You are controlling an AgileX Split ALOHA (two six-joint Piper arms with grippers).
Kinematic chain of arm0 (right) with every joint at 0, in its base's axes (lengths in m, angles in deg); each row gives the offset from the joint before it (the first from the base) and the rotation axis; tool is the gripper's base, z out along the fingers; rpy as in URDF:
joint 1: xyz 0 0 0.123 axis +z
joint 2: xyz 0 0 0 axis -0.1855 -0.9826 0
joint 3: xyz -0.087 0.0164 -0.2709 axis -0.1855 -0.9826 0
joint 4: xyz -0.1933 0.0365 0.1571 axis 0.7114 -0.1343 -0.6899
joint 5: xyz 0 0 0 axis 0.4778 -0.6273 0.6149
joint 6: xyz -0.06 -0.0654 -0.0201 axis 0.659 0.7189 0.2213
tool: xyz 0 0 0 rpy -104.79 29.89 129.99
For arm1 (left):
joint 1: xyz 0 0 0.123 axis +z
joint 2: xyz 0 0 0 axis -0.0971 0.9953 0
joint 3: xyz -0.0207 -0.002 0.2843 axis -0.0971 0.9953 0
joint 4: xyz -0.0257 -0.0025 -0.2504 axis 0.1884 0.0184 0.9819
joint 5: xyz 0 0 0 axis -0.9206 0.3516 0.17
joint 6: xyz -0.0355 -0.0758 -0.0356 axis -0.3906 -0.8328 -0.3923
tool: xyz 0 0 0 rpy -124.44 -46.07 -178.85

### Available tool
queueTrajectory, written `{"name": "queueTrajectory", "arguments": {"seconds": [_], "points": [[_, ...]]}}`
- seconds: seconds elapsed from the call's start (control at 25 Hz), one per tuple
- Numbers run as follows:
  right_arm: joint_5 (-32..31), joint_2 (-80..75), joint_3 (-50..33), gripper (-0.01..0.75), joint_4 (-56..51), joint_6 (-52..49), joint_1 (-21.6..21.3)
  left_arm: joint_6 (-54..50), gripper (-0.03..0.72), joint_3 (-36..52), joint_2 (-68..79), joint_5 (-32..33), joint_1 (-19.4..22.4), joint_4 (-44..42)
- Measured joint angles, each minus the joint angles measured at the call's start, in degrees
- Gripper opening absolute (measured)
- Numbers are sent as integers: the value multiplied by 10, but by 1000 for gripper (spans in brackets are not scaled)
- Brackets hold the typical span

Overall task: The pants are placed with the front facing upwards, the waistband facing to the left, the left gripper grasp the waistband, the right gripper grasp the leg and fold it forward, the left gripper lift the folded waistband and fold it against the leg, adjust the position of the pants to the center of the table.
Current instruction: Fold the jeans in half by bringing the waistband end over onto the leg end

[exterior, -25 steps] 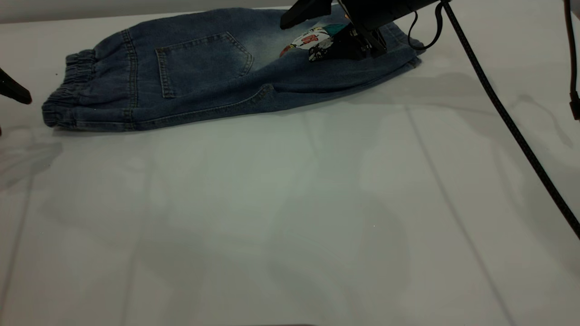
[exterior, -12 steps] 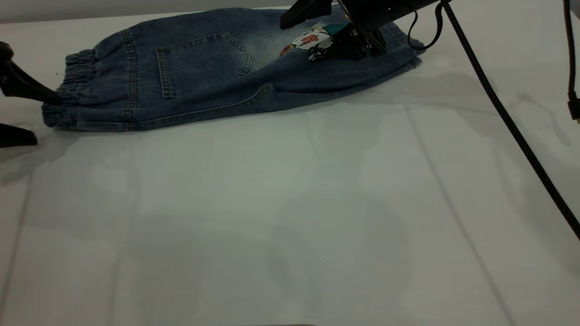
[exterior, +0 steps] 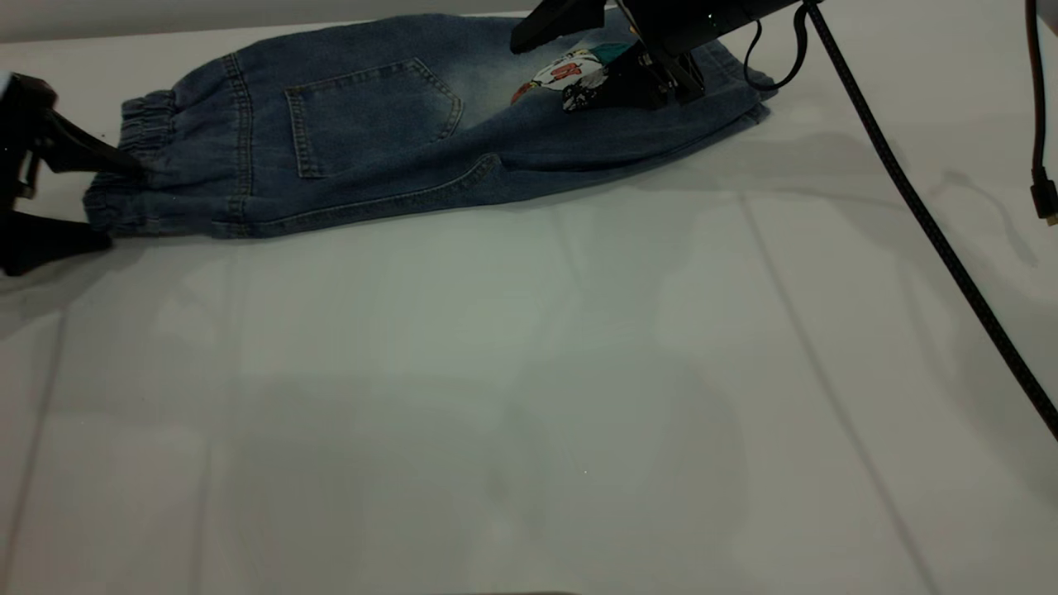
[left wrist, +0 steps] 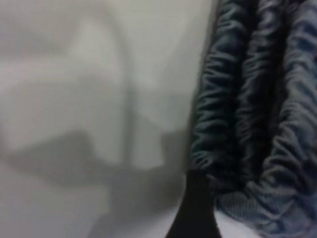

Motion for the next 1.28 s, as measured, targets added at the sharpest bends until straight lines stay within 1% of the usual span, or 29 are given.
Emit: {"name": "queueTrajectory", "arguments": {"seconds": [0.2,0.36,0.48,0.6,0.72,0.8,0.96,1.16,1.2,1.28], "points": [[0,0,0,491,0,0,0,2,501,-2,16,27,-3,14],[0,0,0,491,0,0,0,2,423,-2,23,31,-3,18],[0,0,0,491,0,0,0,-3,332,-2,26,30,-3,18],[0,0,0,491,0,0,0,-22,202,-2,26,15,-3,17],[-3,0,0,491,0,0,0,-34,105,-2,26,7,-4,16],[-7,0,0,491,0,0,0,-36,91,-2,26,7,-5,15],[-20,0,7,491,1,1,2,-36,90,-3,15,6,-5,5],[-29,0,69,491,26,-20,22,-33,89,-3,-39,12,-13,-11],[-23,0,82,491,37,-27,30,-27,89,-3,-53,15,-15,-11],[9,1,98,491,61,-41,49,-15,88,-3,-80,30,-17,-17]]}}
